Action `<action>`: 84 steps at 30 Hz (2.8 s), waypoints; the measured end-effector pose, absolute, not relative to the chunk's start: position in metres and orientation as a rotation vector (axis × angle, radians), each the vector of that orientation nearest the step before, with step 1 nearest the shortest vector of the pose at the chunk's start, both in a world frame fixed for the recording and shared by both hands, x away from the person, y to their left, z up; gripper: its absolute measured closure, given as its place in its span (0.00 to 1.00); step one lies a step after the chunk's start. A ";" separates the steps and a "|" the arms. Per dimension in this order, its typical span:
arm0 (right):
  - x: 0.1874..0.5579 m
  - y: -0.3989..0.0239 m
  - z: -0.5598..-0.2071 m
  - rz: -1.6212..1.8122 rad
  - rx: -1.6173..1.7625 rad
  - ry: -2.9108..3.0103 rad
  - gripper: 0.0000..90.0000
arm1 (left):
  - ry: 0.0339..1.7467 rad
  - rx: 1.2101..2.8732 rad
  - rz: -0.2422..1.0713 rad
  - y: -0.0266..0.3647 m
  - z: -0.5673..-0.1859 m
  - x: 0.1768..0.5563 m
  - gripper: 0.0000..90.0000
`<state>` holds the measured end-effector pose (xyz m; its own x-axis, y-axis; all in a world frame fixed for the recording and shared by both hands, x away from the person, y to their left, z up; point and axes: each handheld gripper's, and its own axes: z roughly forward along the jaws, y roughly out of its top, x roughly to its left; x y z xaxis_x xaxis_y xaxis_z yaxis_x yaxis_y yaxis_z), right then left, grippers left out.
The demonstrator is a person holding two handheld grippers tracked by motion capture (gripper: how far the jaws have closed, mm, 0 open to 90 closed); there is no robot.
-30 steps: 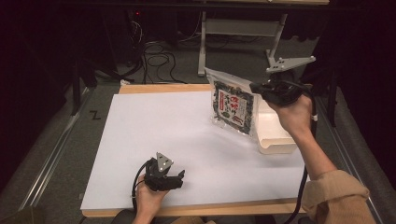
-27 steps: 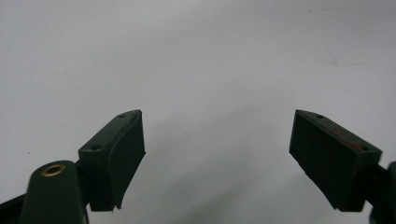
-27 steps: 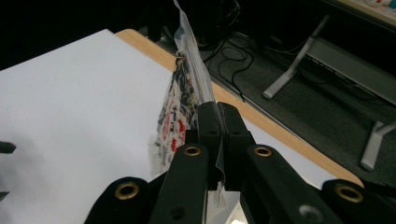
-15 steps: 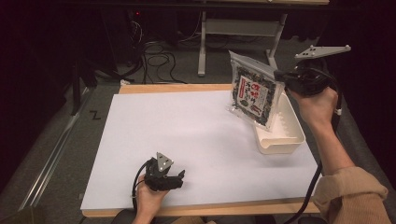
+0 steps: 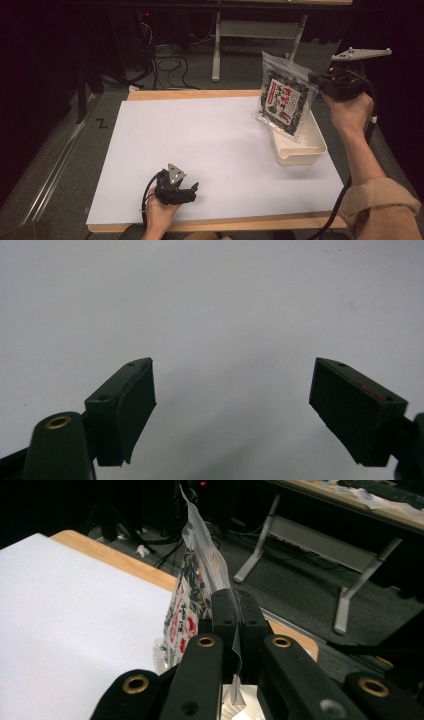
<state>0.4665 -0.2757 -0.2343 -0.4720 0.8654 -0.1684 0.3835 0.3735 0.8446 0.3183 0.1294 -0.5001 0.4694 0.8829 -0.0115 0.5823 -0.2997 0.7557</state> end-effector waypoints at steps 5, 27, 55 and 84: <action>0.473 -0.286 -0.238 0.998 1.109 1.978 1.00 | 1.223 2.007 0.541 0.130 -0.500 0.319 0.21; 0.474 -0.308 -0.239 0.983 1.166 1.882 1.00 | 1.202 1.999 0.553 0.130 -0.497 0.315 0.22; 0.487 -0.303 -0.277 0.980 1.076 1.966 1.00 | 1.211 2.004 0.559 0.129 -0.498 0.315 0.22; 0.492 -0.333 -0.299 1.063 1.125 2.015 1.00 | 1.222 1.997 0.560 0.129 -0.500 0.315 0.22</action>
